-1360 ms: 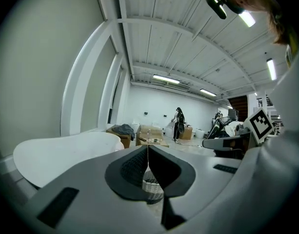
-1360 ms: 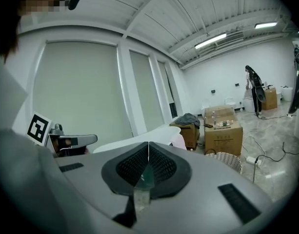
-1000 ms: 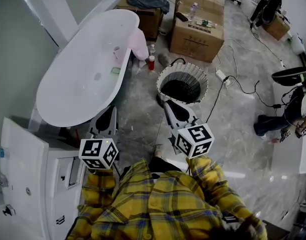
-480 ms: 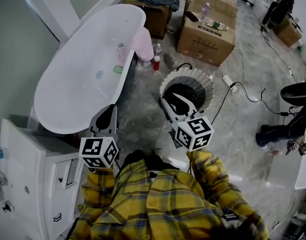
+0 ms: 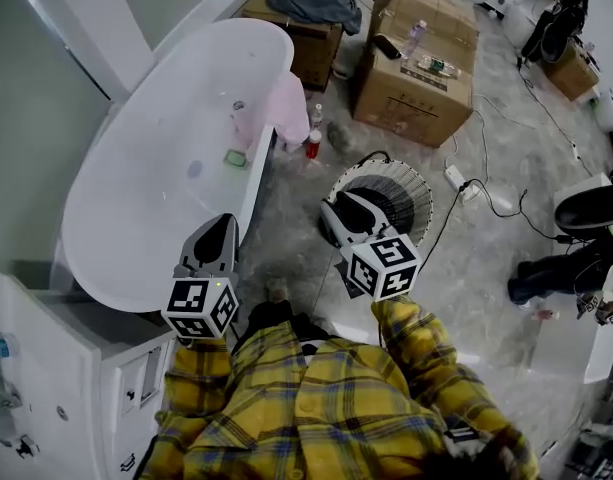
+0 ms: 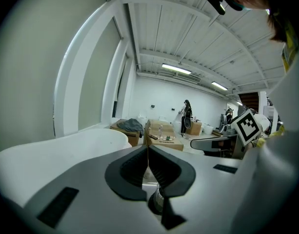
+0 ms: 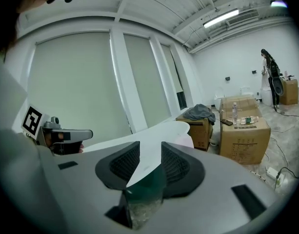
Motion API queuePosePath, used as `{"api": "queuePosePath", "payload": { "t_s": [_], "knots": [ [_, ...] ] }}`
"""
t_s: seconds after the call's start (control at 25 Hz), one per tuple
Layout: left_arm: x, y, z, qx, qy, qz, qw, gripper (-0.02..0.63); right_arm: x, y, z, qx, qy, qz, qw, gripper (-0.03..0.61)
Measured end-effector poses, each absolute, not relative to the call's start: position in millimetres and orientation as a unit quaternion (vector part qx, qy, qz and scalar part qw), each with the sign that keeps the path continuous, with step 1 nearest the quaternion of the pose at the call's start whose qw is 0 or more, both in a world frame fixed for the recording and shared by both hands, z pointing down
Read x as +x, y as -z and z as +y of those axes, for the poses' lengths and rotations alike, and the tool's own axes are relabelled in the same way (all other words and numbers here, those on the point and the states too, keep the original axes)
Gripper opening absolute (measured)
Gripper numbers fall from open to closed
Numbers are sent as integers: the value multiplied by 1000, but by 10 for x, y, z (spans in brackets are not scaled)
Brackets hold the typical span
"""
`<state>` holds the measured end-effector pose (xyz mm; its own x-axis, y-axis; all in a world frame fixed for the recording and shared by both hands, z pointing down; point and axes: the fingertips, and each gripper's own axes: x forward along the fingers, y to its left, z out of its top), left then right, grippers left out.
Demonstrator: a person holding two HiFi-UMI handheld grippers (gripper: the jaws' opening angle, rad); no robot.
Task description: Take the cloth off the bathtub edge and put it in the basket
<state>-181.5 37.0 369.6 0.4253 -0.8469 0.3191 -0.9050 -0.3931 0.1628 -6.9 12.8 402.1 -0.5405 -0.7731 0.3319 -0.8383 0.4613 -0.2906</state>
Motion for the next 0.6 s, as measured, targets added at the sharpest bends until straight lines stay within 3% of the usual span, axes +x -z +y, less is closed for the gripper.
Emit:
{"api": "queuePosePath", "payload": {
  "t_s": [0.4, 0.6],
  "knots": [
    [-2132, -3884, -301, 841, -96, -503, 171, 20, -461, -4209, -619, 477, -218, -848, 80, 193],
    [-2192, -4025, -529, 836, -102, -505, 189, 20, -571, -4436, -919, 470, -228, -846, 105, 197]
  ]
}}
